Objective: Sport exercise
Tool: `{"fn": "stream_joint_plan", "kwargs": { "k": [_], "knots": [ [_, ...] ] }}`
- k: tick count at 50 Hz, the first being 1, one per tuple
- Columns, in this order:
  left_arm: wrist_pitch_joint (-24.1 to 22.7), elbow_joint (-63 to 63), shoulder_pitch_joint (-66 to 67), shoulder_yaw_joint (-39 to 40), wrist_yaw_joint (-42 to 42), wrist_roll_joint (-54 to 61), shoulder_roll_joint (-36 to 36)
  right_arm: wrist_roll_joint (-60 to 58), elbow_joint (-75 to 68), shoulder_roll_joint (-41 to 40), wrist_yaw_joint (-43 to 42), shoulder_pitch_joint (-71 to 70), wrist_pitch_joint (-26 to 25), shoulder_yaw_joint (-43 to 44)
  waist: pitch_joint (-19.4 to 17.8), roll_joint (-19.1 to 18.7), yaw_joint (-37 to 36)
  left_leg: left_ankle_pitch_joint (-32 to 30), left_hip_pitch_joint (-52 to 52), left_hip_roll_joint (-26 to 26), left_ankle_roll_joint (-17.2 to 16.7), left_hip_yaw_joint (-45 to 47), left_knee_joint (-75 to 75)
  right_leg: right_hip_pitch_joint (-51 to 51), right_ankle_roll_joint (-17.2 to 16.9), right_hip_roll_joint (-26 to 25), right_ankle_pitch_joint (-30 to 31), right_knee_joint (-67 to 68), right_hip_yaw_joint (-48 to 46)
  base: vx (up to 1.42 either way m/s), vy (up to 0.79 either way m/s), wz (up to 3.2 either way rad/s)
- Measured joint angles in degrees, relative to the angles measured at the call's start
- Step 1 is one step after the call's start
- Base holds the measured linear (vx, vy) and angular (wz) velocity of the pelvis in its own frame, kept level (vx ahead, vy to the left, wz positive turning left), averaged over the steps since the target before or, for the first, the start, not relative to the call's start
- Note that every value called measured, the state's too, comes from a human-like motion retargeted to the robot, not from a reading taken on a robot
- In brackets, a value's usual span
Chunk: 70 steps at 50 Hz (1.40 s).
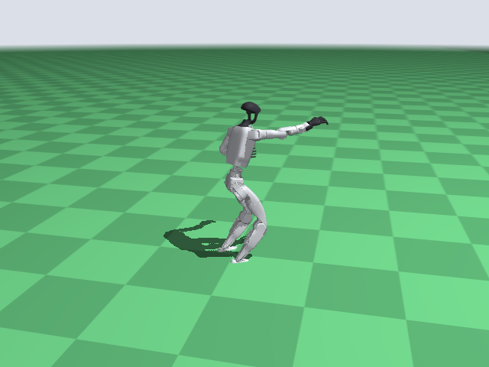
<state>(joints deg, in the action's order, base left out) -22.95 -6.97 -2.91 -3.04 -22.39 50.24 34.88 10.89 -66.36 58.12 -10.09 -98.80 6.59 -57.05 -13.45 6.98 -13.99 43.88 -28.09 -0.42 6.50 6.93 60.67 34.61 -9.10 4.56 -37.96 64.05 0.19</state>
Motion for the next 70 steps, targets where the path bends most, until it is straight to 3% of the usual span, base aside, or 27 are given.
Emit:
{"fn": "stream_joint_plan", "kwargs": {
  "k": [6,13,19,26,32,37,48,55,58,65,70],
  "knots": [
    [3.0,-14.7,-19.0,-12.3,-3.4,-2.6,-5.5,5.3,4.8,-0.9,-0.1,17.0,0.8,9.1,2.1,-0.6,4.1,-0.9,-0.9,-0.3,0.2,0.0,-2.1,1.3,-0.8,0.6,1.3,-0.9,-0.7,0.00,0.00,0.00],
    [5.8,-44.5,-43.0,-22.6,-4.4,-0.2,-20.9,15.7,11.9,-9.7,0.4,44.6,2.7,24.0,5.5,-1.6,10.6,-2.9,-2.4,-0.1,-0.1,0.4,-6.1,3.4,-2.4,0.8,3.3,-3.9,-1.4,0.00,0.00,0.00],
    [6.4,-58.6,-53.4,-19.7,-4.2,8.8,-33.1,28.8,17.7,-19.5,0.4,62.7,4.5,35.6,6.8,-4.0,16.1,-4.2,-4.4,0.8,-0.8,1.3,-7.4,5.6,-2.7,-0.2,4.8,-5.7,-0.6,0.00,0.00,0.00],
    [5.7,-62.9,-56.2,-13.4,-4.7,19.2,-39.7,43.8,21.5,-26.8,0.4,74.9,7.4,46.3,7.0,-7.1,20.1,-4.6,-5.1,2.0,-1.1,2.2,-7.8,6.8,-2.7,-2.3,6.5,-6.9,1.5,0.02,0.01,-0.21],
    [6.2,-62.7,-55.3,-10.8,-2.7,21.3,-39.1,48.1,22.9,-28.7,2.5,79.9,7.8,49.9,7.0,-8.2,21.3,-3.9,-3.6,2.4,-0.7,3.4,-8.8,6.9,-3.3,-3.4,7.4,-6.4,3.1,-0.01,0.03,-0.22],
    [8.0,-62.6,-53.1,-10.3,0.0,17.3,-37.3,44.0,22.3,-28.9,3.6,82.6,6.1,49.9,6.0,-7.6,22.0,-3.3,-2.5,2.3,-0.3,4.7,-7.0,7.4,-4.0,-3.4,7.7,-2.3,4.5,0.00,0.00,-0.04],
    [14.1,-66.5,-38.4,-7.5,9.7,-3.9,-23.6,21.9,11.6,-31.9,9.1,86.6,-1.2,45.1,3.7,-5.7,21.2,-0.2,3.1,2.9,-0.1,5.2,-5.1,2.1,-2.5,-3.7,4.4,-1.3,3.9,0.01,-0.02,-0.14],
    [17.9,-67.5,-23.7,-5.3,18.2,-21.3,-18.8,4.7,6.2,-34.1,14.9,88.6,-4.8,39.9,-0.1,-8.5,16.6,-0.7,-0.5,9.9,-3.4,1.5,13.5,-1.8,0.3,-10.3,2.4,-0.2,2.6,-0.01,-0.03,-0.52],
    [19.5,-66.7,-17.0,-4.9,22.2,-27.9,-18.0,-0.7,5.7,-34.8,17.2,90.0,-5.6,38.2,-1.1,-9.7,14.1,-1.3,-3.3,9.8,-5.0,-0.9,20.3,-2.2,1.0,-12.5,2.2,0.6,2.7,0.00,0.01,-0.50],
    [21.0,-65.5,-5.4,-4.1,28.7,-36.8,-17.8,-7.3,4.7,-37.2,22.2,93.9,-6.4,36.5,-0.5,-8.1,11.0,-1.4,-4.0,1.3,-5.3,-5.0,17.8,-1.8,-0.5,-10.0,2.9,3.0,4.5,0.01,0.07,-0.08],
    [21.2,-64.6,-1.7,-4.2,30.8,-39.5,-18.0,-9.5,3.7,-39.0,25.2,95.7,-6.6,36.1,0.1,-5.5,11.5,0.5,-1.0,-6.9,-3.0,-8.6,9.6,-0.2,-2.4,-5.9,4.0,6.4,6.0,-0.05,0.12,0.16]
  ]
}}
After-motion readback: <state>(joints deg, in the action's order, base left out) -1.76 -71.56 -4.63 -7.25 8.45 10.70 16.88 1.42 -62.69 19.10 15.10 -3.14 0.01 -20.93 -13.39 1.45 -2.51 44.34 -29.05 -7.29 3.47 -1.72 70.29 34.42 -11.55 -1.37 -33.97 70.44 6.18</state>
